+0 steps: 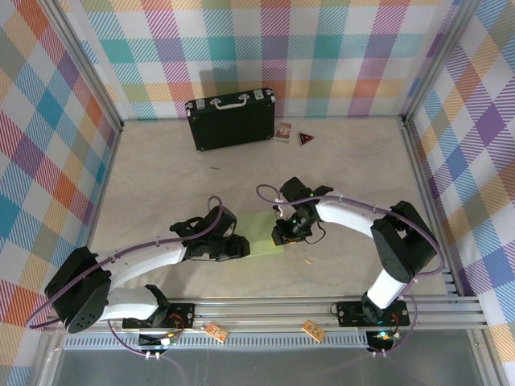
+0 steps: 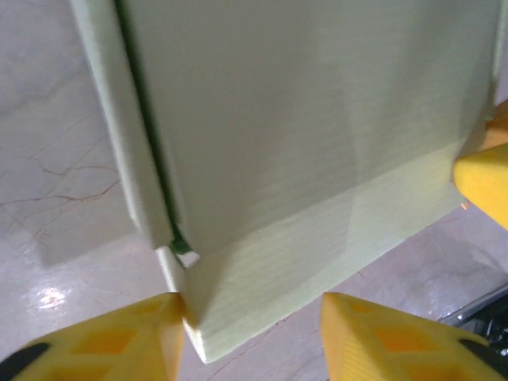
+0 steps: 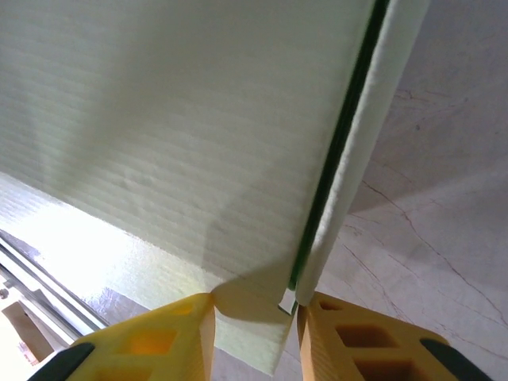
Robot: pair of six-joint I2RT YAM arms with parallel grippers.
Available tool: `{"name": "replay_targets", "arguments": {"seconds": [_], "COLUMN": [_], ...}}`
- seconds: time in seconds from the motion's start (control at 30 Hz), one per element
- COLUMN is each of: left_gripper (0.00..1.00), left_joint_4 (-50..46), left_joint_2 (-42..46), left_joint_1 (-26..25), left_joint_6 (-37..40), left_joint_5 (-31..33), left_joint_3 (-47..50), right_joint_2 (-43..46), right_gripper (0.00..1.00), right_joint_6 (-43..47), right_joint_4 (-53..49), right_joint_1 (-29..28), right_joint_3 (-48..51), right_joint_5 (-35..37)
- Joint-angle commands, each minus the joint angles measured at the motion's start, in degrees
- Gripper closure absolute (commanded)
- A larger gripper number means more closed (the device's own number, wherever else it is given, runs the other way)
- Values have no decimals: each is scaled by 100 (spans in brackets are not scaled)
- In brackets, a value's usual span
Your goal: Fold the paper box
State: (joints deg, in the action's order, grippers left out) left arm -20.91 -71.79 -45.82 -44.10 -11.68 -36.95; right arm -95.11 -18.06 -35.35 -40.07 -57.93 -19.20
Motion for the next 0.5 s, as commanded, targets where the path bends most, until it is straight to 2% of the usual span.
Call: {"name": "replay_targets", "arguments": {"seconds": [0.0,0.1,0.3,0.47], "left_gripper": [58,64,85,96], "left_joint_4": [240,325,425,806], "left_joint_2": [157,307,726,768], "left_joint_1": [16,29,89,151], "left_joint_6": [-155,-263,-481,-577], "left_joint_5": [30,132,447,329], "left_joint_3": [125,233,458,646], "right_joint_2": [-16,1,-6,-5], "right_gripper": [68,68,68,68], "right_joint_6": [-63,-63,-47,-57], "right_joint_4": [125,116,114,111], "right_joint_1": [-27,-31,-26,-20], "right_joint_3": [45,41,45,20], "right_joint_5": [-368,-407,-418,-435]}}
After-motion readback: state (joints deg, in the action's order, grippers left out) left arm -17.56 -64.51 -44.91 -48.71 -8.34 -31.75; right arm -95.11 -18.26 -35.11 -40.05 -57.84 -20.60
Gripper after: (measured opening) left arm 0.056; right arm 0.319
